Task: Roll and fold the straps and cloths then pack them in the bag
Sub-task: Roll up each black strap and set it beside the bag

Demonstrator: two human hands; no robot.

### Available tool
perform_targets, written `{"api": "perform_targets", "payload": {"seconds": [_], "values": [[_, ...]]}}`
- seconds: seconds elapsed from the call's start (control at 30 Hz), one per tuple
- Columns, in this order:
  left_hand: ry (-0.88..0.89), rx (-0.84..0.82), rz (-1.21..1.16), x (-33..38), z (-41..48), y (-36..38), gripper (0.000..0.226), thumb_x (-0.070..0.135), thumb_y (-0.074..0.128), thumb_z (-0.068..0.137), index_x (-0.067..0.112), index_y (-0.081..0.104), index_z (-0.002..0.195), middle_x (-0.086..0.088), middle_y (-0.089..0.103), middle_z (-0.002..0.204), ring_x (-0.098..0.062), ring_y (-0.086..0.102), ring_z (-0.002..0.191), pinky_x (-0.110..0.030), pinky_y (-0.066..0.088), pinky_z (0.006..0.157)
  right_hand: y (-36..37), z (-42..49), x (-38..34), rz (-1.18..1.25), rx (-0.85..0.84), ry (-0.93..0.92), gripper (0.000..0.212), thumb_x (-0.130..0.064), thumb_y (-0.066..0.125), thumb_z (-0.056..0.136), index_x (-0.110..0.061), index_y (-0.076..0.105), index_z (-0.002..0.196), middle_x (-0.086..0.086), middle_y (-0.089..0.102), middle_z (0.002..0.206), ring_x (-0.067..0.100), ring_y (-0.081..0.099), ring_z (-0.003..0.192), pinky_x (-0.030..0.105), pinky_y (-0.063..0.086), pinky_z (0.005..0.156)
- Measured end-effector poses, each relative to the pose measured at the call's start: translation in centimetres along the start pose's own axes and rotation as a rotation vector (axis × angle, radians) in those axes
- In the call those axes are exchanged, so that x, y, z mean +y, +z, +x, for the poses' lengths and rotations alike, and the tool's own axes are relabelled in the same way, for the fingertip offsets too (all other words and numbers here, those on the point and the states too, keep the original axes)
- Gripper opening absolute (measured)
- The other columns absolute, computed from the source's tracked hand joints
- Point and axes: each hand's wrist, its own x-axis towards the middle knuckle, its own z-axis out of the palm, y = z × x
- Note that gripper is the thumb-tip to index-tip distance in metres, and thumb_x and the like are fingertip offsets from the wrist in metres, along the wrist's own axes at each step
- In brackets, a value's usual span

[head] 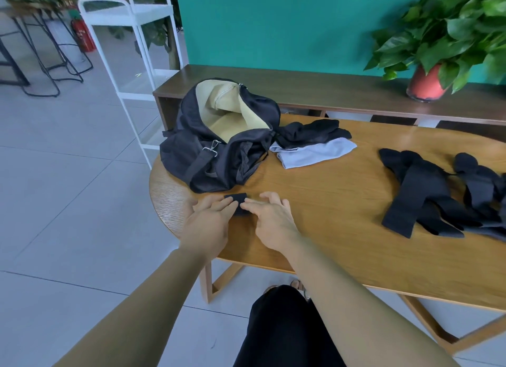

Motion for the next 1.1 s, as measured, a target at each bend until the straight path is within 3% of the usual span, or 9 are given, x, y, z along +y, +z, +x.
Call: {"api": "perform_targets", "payload": {"seconds": [0.13, 0.2, 0.37, 0.5, 0.63, 0.8, 0.93, 1.1], "values": [[0.055, -0.011, 0.017, 1.4, 1.3, -0.9, 0.05, 0.013, 0.043, 0.093, 0.031, 0.045, 0.139, 0.013, 0.043, 0.146, -0.012, 0.025, 0.14, -0.044, 0.017, 0.107, -2.7, -1.3, 0.5, 0.065, 0.122, 0.059, 0.068, 0.01, 0.04, 0.087, -0.031, 0.041, 0.142, -0.003, 0.042, 0.142, 0.012, 0.024, 0.129, 0.026, 0.024, 0.103], [0.092, -0.001, -0.011, 2.6, 1.8, -1.1, 0.047, 0.012, 0.048, 0.088, 0.03, 0.053, 0.132, 0.012, 0.05, 0.141, -0.013, 0.032, 0.137, -0.045, 0.024, 0.103, -4.2, -2.4, 1.7, 0.055, 0.159, 0.115, 0.067, 0.009, 0.041, 0.087, -0.029, 0.042, 0.142, 0.003, 0.045, 0.136, 0.013, 0.026, 0.126, 0.027, 0.025, 0.103], [0.222, 0.016, -0.053, 8.1, 2.8, -1.1, 0.054, 0.003, 0.065, 0.072, 0.029, 0.062, 0.119, 0.009, 0.062, 0.127, -0.015, 0.046, 0.128, -0.041, 0.015, 0.092, -6.9, -5.8, 6.8, -0.029, 0.282, 0.244, 0.063, 0.006, 0.043, 0.086, -0.022, 0.043, 0.142, 0.007, 0.053, 0.128, 0.015, 0.028, 0.132, 0.026, 0.022, 0.099], [0.325, 0.041, -0.085, 13.6, 4.3, -1.7, 0.05, 0.004, 0.053, 0.088, 0.028, 0.053, 0.132, 0.012, 0.051, 0.139, -0.013, 0.036, 0.135, -0.041, 0.01, 0.095, -9.2, -9.0, 11.0, -0.045, 0.374, 0.404, 0.058, 0.003, 0.042, 0.088, -0.021, 0.045, 0.141, 0.01, 0.046, 0.133, 0.018, 0.029, 0.13, 0.026, 0.022, 0.099], [0.417, -0.029, -0.101, 19.3, 5.8, -1.7, 0.045, 0.011, 0.041, 0.096, 0.032, 0.047, 0.135, 0.017, 0.041, 0.146, -0.008, 0.028, 0.138, -0.039, 0.007, 0.098, -10.7, -11.3, 15.8, -0.16, 0.522, 0.547, 0.046, 0.002, 0.048, 0.082, -0.011, 0.058, 0.126, 0.007, 0.061, 0.119, 0.026, 0.032, 0.131, 0.036, 0.021, 0.1], [0.527, -0.11, -0.095, 25.0, 7.0, -0.5, 0.049, 0.004, 0.039, 0.094, 0.029, 0.044, 0.135, 0.014, 0.035, 0.151, -0.008, 0.02, 0.142, -0.041, 0.003, 0.102, -12.3, -12.9, 19.6, -0.407, 0.317, 0.724, 0.024, -0.018, 0.048, 0.086, -0.017, 0.066, 0.102, 0.007, 0.056, 0.129, 0.03, 0.017, 0.141, 0.045, 0.011, 0.11], [0.578, -0.254, -0.06, 27.8, 8.0, 0.6, 0.071, -0.006, 0.041, 0.087, 0.027, 0.028, 0.148, 0.007, 0.017, 0.159, -0.008, 0.008, 0.146, -0.042, 0.0, 0.112, -12.7, -12.9, 21.9, -0.49, 0.091, 0.765, 0.033, -0.033, 0.035, 0.094, -0.027, 0.061, 0.113, 0.013, 0.034, 0.149, 0.038, 0.0, 0.144, 0.056, -0.007, 0.113], [0.607, -0.456, 0.0, 28.9, 8.1, 1.4, 0.074, -0.005, 0.038, 0.087, 0.025, 0.019, 0.152, 0.005, 0.011, 0.16, -0.008, 0.007, 0.146, -0.043, -0.002, 0.116, -11.8, -12.6, 22.9, -0.444, -0.008, 0.813, 0.038, -0.031, 0.027, 0.094, -0.029, 0.052, 0.123, 0.011, 0.04, 0.143, 0.038, 0.022, 0.138, 0.06, -0.001, 0.11]]}}
